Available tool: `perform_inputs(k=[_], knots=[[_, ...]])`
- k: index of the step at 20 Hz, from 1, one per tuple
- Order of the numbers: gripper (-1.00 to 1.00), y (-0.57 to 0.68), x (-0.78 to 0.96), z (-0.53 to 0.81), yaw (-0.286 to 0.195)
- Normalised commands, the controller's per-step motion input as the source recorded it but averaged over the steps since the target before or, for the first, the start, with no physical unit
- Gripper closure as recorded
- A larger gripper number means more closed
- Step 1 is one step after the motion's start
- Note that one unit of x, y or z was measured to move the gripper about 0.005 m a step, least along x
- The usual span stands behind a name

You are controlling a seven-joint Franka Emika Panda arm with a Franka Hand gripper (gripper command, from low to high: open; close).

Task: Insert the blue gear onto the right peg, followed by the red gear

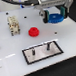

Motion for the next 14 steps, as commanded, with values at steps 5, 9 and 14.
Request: perform_inputs(k=[5, 9, 14], knots=[[1.00, -0.27, 0.78, 0.15, 0.000], [1.00, -0.28, 0.73, 0.03, 0.000], [1.00, -0.20, 0.51, -0.02, 0.000]])
